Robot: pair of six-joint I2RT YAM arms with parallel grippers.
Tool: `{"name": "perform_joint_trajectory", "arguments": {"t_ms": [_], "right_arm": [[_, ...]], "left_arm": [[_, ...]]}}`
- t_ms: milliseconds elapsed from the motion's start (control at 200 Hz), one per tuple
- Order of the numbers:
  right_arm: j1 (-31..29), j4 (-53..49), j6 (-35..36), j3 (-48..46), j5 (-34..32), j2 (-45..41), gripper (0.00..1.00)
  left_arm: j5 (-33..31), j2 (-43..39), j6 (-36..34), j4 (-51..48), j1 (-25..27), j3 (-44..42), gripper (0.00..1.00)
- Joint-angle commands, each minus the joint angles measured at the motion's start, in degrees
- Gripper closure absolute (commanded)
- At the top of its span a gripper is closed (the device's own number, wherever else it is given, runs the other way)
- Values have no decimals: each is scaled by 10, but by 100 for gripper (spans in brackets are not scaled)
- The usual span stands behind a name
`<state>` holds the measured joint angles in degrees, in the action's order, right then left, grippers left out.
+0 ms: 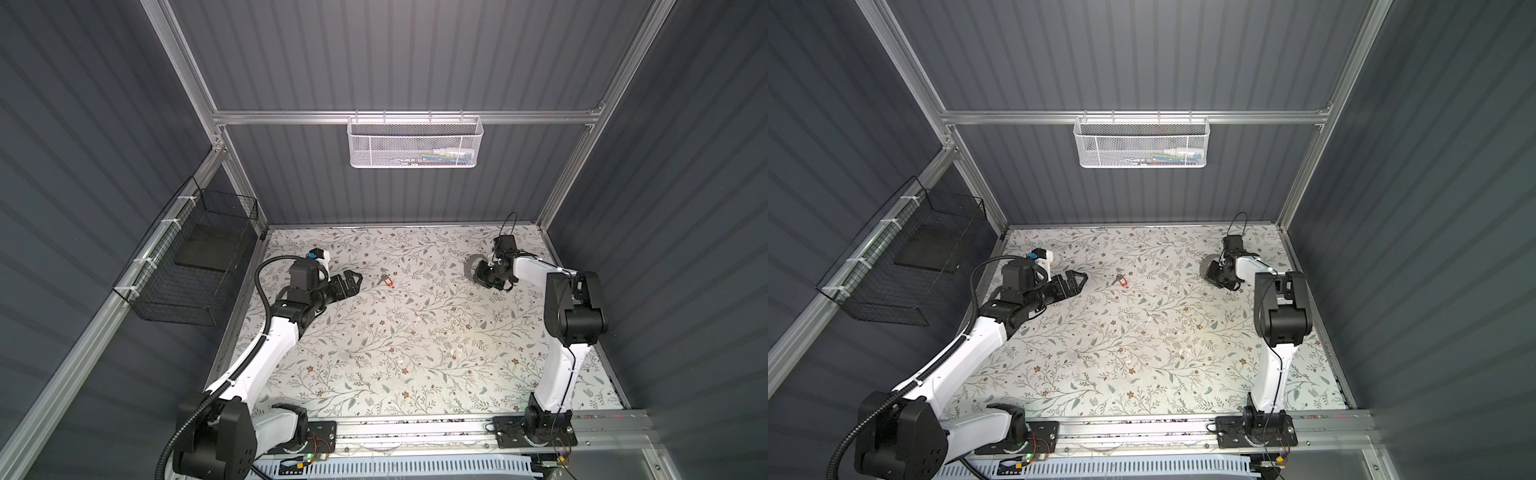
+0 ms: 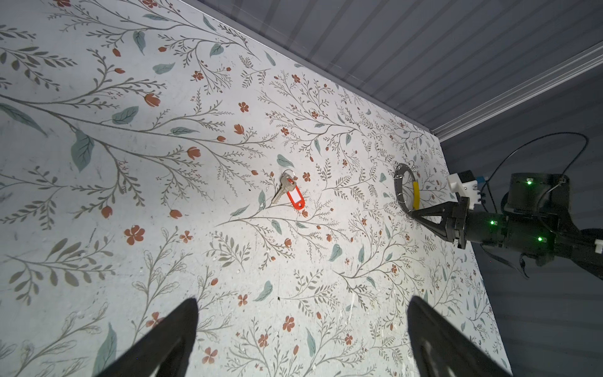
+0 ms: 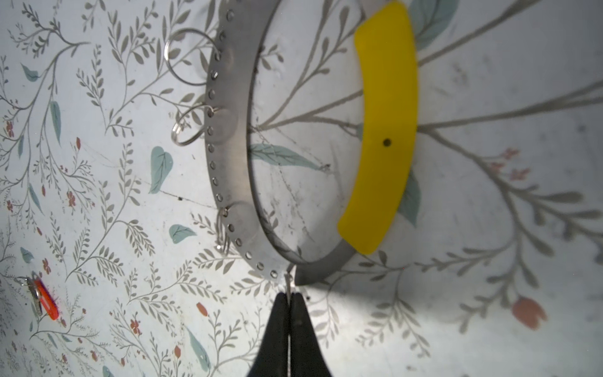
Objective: Put the keys on the keyring
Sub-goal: 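Lower the right gripper and pinch the metal hoop's edge, then lift the hoop with the right gripper toward the left gripper while the left gripper approaches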
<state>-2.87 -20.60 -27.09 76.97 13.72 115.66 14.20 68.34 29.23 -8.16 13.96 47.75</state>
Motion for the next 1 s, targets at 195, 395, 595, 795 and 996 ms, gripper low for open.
{"name": "perform_joint_trajectory", "arguments": {"t_ms": [195,395,595,795,996], "right_arm": [[-35,37,47,-90,-53,-152,100],[-103,31,117,-116,-142,-283,100],[-171,79,165,-157,-141,-406,100],[-197,137,177,-195,-20,-507,98],[-198,236,136,-241,136,-571,99]], "left_arm": [[-2,-37,-5,-20,3,22,0],[25,-30,-6,-12,3,52,0],[43,-29,-18,-17,4,101,0],[144,-39,-7,37,4,114,1],[207,-63,24,137,30,83,6]]}}
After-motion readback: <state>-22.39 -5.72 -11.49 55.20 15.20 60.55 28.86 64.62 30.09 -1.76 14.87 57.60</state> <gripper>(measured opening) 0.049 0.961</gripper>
